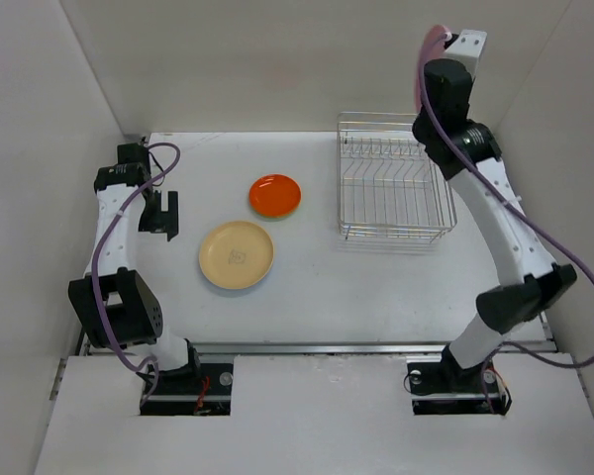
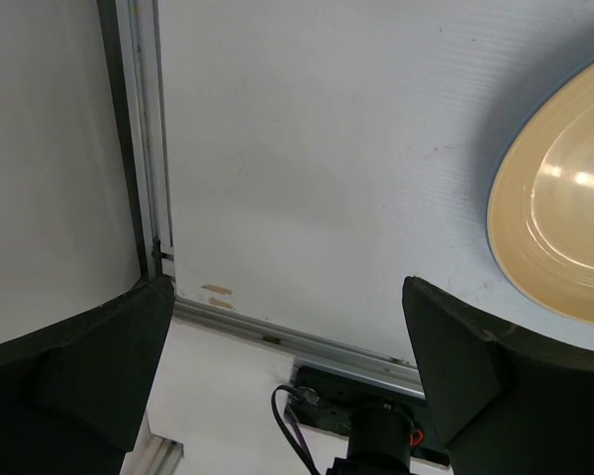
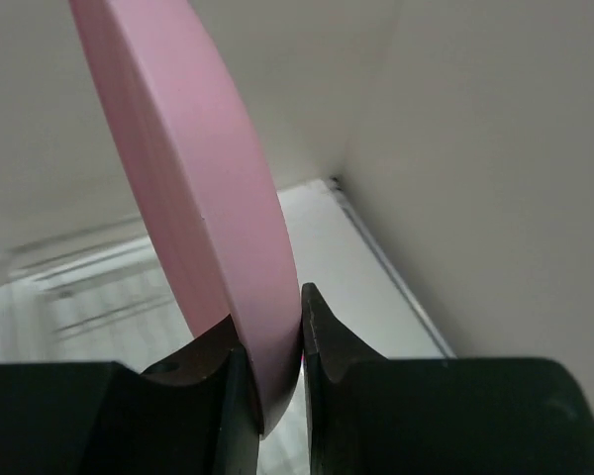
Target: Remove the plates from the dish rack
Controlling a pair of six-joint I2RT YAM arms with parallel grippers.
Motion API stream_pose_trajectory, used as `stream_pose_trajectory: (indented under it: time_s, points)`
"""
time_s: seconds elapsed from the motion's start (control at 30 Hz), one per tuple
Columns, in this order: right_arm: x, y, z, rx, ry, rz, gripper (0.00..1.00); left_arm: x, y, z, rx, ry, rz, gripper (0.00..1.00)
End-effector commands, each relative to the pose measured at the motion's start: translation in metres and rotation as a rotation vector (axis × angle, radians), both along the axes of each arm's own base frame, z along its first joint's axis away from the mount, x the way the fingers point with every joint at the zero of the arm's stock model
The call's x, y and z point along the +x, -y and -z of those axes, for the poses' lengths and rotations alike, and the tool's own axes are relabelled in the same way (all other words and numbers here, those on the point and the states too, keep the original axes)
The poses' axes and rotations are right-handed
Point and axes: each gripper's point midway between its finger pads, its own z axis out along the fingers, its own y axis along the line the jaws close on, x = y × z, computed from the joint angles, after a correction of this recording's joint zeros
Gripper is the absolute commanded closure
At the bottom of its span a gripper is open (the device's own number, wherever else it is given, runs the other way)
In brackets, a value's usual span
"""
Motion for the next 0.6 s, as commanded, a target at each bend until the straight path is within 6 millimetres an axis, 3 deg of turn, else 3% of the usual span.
stream_pose_trajectory:
  time_s: [0.0,0.07,0.1,0.13,0.17,0.2,0.23,0.27,0.33,0.37,0.4,0.47,0.5,0.57]
  points:
    - [-0.021,-0.07,-0.04,0.032,0.108,-0.27,1.0,-0.009,0.002,-0.012,-0.005,0.027,0.01,0.0]
    - [-0.027,-0.133,-0.019,0.088,0.06,-0.538,1.0,-0.008,0.003,-0.017,-0.004,0.053,-0.001,0.0]
    - [-0.042,-0.197,-0.006,0.157,0.018,-0.826,1.0,-0.009,0.003,-0.021,-0.005,0.071,-0.012,0.0]
    - [-0.048,-0.232,0.026,0.214,-0.059,-0.965,1.0,-0.007,0.003,-0.025,-0.004,0.1,-0.022,0.0]
    - [-0.057,-0.266,0.04,0.31,-0.095,-1.097,1.0,-0.007,0.003,-0.025,-0.004,0.1,-0.022,0.0]
    - [-0.087,-0.315,0.056,0.395,-0.177,-1.341,1.0,-0.009,0.001,-0.029,0.012,0.11,-0.027,0.0]
    - [-0.098,-0.339,0.07,0.442,-0.23,-1.432,1.0,-0.008,-0.001,-0.033,0.022,0.13,-0.04,0.0]
    - [-0.099,-0.366,0.105,0.473,-0.323,-1.493,1.0,-0.009,-0.002,-0.033,0.031,0.129,-0.044,0.0]
    - [-0.127,-0.411,0.125,0.51,-0.406,-1.631,1.0,-0.011,-0.008,-0.034,0.066,0.131,-0.058,0.0]
    - [-0.128,-0.43,0.158,0.517,-0.483,-1.645,1.0,-0.013,-0.012,-0.034,0.076,0.137,-0.071,0.0]
    - [-0.139,-0.446,0.168,0.528,-0.517,-1.673,1.0,-0.014,-0.012,-0.031,0.075,0.128,-0.071,0.0]
    - [-0.133,-0.46,0.178,0.536,-0.529,-1.676,1.0,-0.015,-0.014,-0.031,0.076,0.128,-0.08,0.0]
    - [-0.128,-0.466,0.201,0.55,-0.574,-1.655,1.0,-0.017,-0.014,-0.029,0.077,0.116,-0.072,0.0]
    - [-0.12,-0.468,0.216,0.549,-0.593,-1.614,1.0,-0.017,-0.016,-0.027,0.086,0.114,-0.075,0.0]
